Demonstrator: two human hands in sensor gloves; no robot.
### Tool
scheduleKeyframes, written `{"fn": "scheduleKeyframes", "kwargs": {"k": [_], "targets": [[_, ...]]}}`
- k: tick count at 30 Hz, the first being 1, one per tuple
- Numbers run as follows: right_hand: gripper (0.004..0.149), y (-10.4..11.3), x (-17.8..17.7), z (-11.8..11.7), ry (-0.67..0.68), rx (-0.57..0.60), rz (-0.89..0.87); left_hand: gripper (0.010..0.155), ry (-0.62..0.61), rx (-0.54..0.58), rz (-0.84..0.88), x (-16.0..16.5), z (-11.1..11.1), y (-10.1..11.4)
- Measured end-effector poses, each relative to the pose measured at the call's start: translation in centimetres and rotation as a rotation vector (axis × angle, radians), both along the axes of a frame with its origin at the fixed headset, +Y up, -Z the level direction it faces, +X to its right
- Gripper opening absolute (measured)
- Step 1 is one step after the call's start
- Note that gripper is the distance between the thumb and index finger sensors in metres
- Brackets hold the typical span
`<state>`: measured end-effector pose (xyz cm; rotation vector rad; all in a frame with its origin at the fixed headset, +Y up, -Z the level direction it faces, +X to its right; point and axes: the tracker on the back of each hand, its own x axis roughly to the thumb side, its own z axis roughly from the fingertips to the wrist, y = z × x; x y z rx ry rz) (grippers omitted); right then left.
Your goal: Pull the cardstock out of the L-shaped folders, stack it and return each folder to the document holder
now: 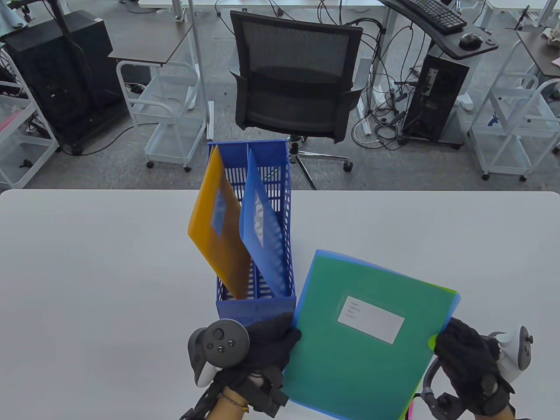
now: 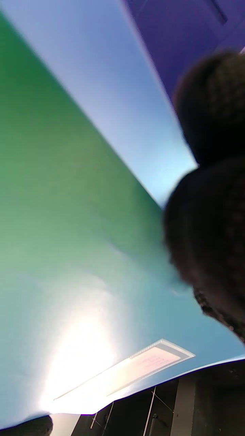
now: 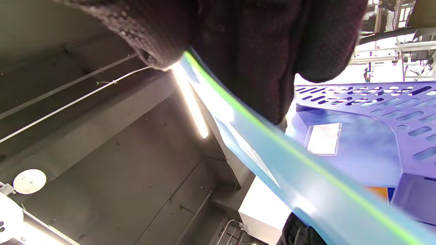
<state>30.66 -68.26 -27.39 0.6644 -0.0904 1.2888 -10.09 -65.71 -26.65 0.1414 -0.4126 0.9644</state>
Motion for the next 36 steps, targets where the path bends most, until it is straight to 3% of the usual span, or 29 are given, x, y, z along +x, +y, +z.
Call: {"fn": "scheduleKeyframes", "kwargs": {"k": [5, 12, 24, 31, 36], "targets": [[0.046, 0.3, -0.1, 0.0, 0.025, 0.010, 0.025, 0.045, -0.011, -0.011, 0.013, -0.2, -0.2, -0.1], [0.045, 0.3, -0.7, 0.0, 0.158, -0.010, -0.105, 0.045, -0.055, -0.046, 0.100, -0.2, -0.4, -0.3], [0.044, -0.3, -1.1, -0.3, 0.228, -0.034, -0.140, 0.044, -0.125, -0.066, 0.163, -0.2, -0.5, -0.4], [0.071, -0.2, -0.9, -0.1, 0.145, -0.054, -0.115, 0.044, -0.141, -0.065, 0.179, -0.2, -0.5, -0.4], [0.077, -0.2, -0.8, -0.1, 0.116, -0.054, -0.123, 0.044, -0.140, -0.064, 0.177, -0.1, -0.4, -0.4]]}}
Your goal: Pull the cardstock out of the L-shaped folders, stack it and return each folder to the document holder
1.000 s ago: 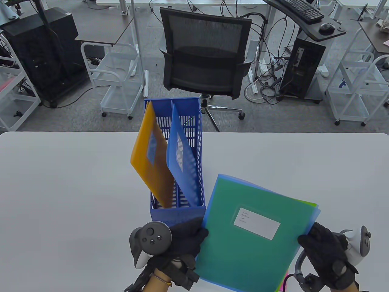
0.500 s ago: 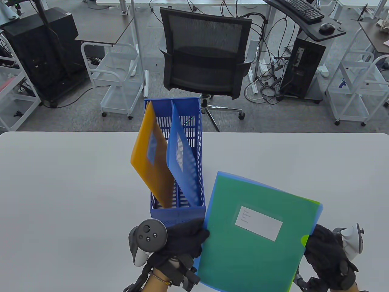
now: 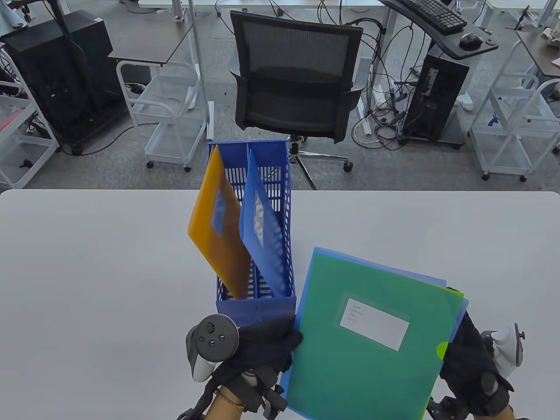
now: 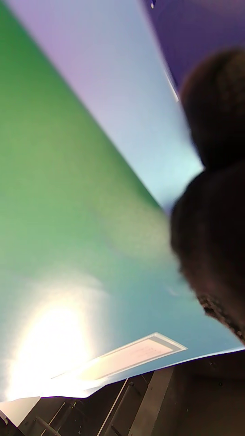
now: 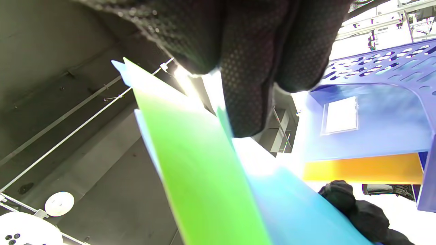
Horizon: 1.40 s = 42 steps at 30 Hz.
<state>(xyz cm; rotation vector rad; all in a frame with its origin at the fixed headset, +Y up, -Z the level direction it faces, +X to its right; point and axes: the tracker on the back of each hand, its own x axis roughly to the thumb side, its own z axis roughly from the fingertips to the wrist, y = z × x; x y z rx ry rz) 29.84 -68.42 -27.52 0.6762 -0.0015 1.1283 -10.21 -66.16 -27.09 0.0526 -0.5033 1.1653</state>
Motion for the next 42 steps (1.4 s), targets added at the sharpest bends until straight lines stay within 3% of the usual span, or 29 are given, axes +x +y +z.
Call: {"fn": "scheduleKeyframes", "kwargs": {"k": [2, 5, 6, 28, 33, 42], "targets": [[0.076, 0.0, 0.1, 0.0, -0.014, 0.006, -0.002, 0.044, 0.003, -0.001, 0.001, 0.0, 0.0, 0.0], [0.048, -0.1, -0.1, 0.0, 0.035, 0.005, -0.023, 0.044, 0.012, -0.003, 0.001, -0.1, 0.0, 0.0], [0.046, -0.1, -0.2, 0.0, 0.053, 0.011, -0.038, 0.044, 0.020, -0.007, 0.007, -0.1, 0.0, 0.0], [0.043, 0.3, 0.6, 0.1, -0.049, 0.062, 0.137, 0.045, 0.089, 0.037, -0.094, -0.7, 0.2, 0.3], [0.041, 0.3, 0.8, 0.1, -0.066, 0.053, 0.140, 0.053, 0.064, 0.016, -0.103, -0.7, 0.2, 0.4], [0.036, -0.2, 1.4, 0.1, -0.215, -0.026, 0.267, 0.043, 0.002, -0.031, -0.144, -1.3, 0.3, 1.2]]}}
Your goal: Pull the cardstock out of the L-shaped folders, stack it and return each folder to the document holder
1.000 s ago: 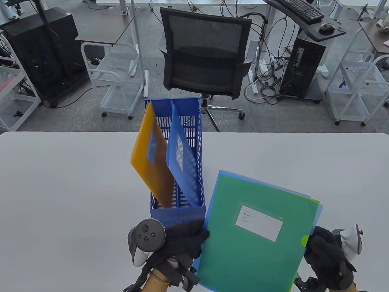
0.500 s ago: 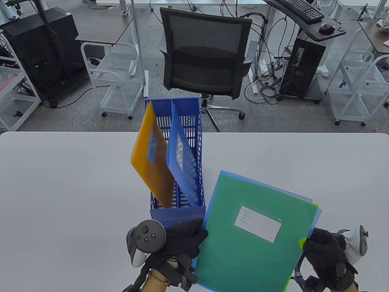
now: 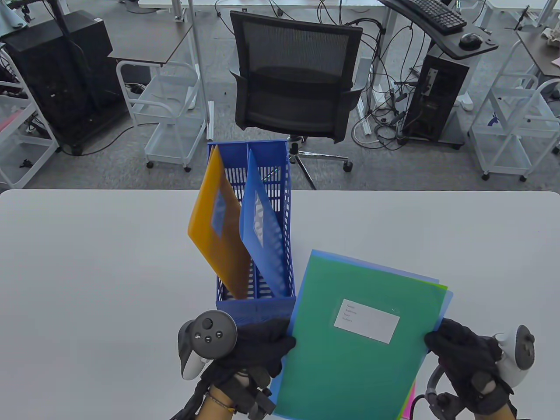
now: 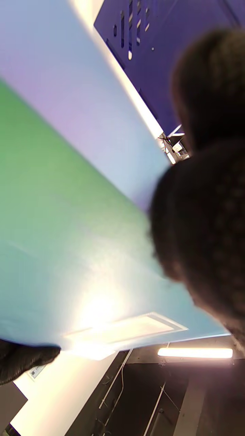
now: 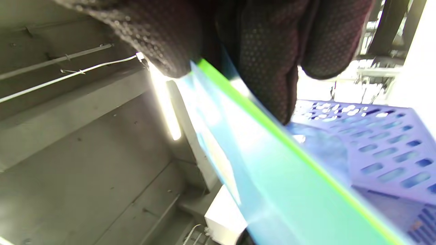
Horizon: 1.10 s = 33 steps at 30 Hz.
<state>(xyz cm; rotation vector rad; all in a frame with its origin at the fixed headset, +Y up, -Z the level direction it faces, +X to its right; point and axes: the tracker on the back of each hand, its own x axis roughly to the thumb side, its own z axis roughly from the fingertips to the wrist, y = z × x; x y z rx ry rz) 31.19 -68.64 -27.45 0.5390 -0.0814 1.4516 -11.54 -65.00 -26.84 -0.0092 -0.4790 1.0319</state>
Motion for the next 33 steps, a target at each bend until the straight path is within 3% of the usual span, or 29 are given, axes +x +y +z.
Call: {"fn": "scheduleKeyframes", "kwargs": {"k": [20, 33], "targets": [[0.038, -2.2, 4.4, -0.7, -0.388, -0.281, 0.313, 0.043, 0.136, 0.015, -0.024, -4.8, 0.0, 0.8], [0.039, -5.2, 6.5, -1.5, -0.514, -0.519, 0.413, 0.044, 0.219, 0.053, -0.006, -6.8, 0.4, 1.5]]}}
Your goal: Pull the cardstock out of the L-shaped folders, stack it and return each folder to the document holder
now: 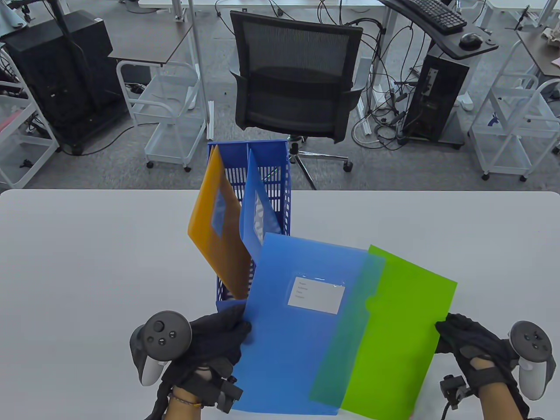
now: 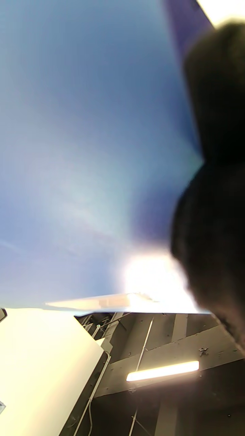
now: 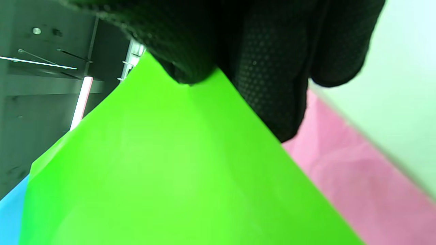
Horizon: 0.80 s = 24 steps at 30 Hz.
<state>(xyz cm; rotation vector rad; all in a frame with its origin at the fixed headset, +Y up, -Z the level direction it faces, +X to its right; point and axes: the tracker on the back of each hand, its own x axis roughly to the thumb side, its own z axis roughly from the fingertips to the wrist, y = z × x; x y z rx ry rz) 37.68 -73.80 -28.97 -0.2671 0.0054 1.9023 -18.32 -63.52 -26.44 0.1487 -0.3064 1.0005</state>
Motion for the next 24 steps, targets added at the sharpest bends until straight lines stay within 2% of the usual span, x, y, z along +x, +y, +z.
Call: {"fn": "scheduleKeyframes", "kwargs": {"k": [12, 24], "targets": [[0.040, -2.0, 1.4, -0.3, -0.087, -0.106, -0.006, 0.044, 0.069, 0.024, -0.023, -1.7, 0.4, 0.5], [0.040, -3.0, 1.1, -0.9, -0.069, -0.163, 0.004, 0.044, 0.110, 0.049, -0.037, -2.1, 0.7, 0.9]]}}
